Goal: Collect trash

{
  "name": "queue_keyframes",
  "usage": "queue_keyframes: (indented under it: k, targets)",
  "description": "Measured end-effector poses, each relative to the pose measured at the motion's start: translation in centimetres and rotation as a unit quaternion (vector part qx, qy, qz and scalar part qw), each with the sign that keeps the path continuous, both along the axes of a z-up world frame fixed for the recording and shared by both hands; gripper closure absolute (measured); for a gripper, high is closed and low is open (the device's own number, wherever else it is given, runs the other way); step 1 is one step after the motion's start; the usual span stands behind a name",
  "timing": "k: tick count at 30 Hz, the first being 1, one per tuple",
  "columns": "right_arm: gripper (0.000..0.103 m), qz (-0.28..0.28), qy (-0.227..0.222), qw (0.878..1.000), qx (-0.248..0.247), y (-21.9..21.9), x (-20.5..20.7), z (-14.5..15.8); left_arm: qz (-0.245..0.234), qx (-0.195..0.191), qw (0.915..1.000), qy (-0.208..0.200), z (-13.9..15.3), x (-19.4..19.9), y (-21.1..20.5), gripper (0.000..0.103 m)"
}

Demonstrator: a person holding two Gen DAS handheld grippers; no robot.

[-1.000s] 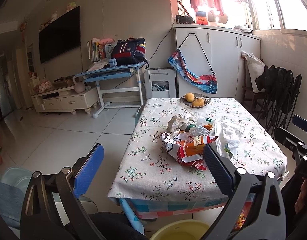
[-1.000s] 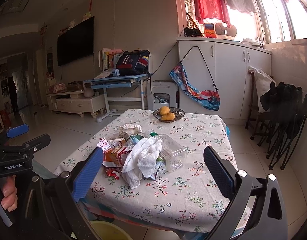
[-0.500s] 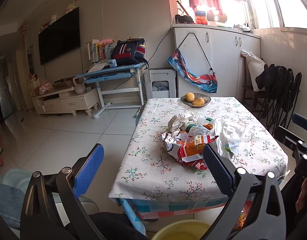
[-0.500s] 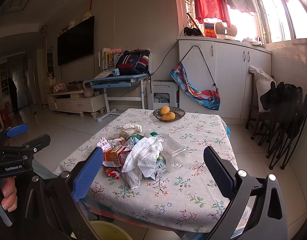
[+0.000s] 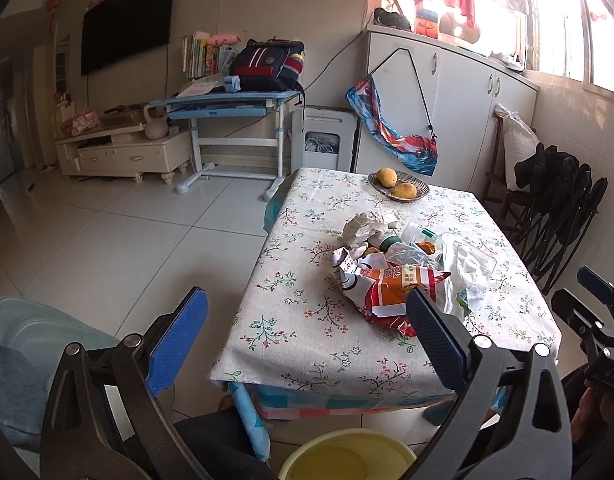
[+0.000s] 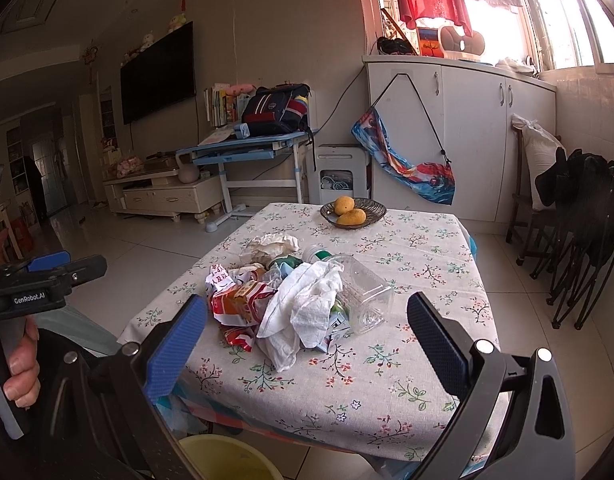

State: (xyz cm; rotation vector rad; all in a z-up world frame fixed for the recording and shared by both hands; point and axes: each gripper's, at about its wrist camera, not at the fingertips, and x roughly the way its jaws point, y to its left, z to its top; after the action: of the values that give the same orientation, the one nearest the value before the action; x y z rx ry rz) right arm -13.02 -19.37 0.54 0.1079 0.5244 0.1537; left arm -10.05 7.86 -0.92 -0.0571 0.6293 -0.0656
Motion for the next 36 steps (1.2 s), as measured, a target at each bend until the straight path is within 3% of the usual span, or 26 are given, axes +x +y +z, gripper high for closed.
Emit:
queue_keyframes:
  k: [7,16,18,26,28,35,36]
  targets:
    - [0.007,0.011,0.052,0.999,0.006,0.3,1.9,-1.6,-0.014,0.057,0.9962,0.065,-3.8,2.9,-0.8,0.007]
    - [0.007,0.003,0.102,0.994,0.035,-1.2,3.8,-3.0,-0.024,0.064,0.9901,0.122,-7.5,5.8,-1.9,0.007]
    - [0.007,0.002,0.109,0.993,0.038,-1.5,4.2,-3.2,-0.023,0.057,0.9902,0.126,-7.9,6.6,-2.1,0.007]
    - [0.011,0.012,0.136,0.988,0.072,-1.3,6.2,-4.6,-0.032,-0.033,0.9886,0.143,-8.4,11.2,-3.8,0.007]
    - [0.024,0.013,0.143,0.986,0.085,-1.3,7.0,-5.0,-0.027,-0.040,0.9878,0.148,-8.8,12.4,-4.5,0.007]
    - [0.028,0.005,0.123,0.990,0.071,-1.1,8.4,-4.8,0.001,-0.039,0.9857,0.164,-10.3,16.4,-5.9,0.008]
    - [0.029,0.006,0.122,0.990,0.065,-0.9,8.7,-4.9,0.004,-0.046,0.9846,0.169,-10.6,16.9,-5.7,0.012]
